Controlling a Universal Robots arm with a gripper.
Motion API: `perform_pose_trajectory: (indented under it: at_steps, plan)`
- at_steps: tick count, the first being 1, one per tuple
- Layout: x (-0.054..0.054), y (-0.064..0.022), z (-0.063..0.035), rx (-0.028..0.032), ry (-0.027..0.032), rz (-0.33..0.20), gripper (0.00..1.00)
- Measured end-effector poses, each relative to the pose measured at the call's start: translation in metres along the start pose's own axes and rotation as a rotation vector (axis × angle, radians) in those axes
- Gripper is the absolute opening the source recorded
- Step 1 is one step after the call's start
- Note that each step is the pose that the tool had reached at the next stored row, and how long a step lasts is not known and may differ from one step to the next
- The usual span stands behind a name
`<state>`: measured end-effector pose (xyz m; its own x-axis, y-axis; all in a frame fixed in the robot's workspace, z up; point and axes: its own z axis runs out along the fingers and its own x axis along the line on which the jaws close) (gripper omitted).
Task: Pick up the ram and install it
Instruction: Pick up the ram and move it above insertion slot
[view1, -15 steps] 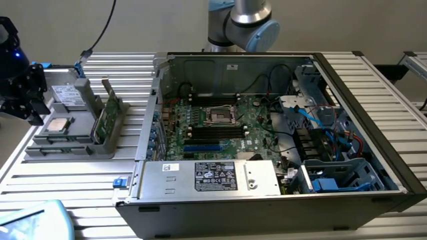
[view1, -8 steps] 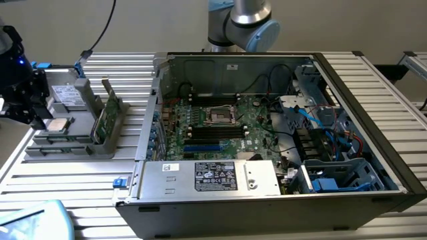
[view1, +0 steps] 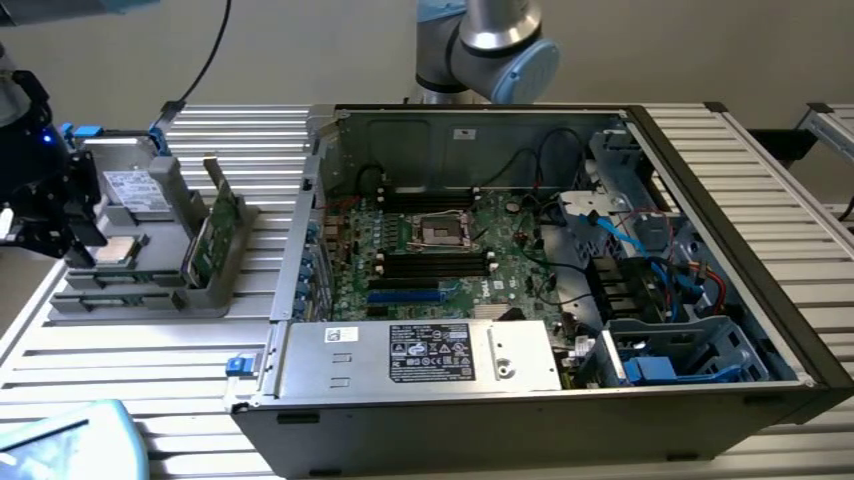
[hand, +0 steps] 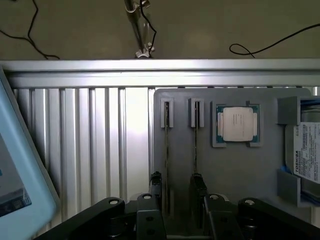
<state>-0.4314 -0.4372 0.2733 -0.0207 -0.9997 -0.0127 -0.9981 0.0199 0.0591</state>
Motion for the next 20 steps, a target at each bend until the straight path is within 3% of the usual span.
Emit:
perform_pose_trajectory:
  at_steps: [10, 20]
  plan:
    - [0.000, 0.0083, 0.0187, 0.0002, 0.0000, 0.000, 0.37]
    - [0.000, 0.0040, 0.0367, -0.0001, 0.0005, -0.008, 0.37]
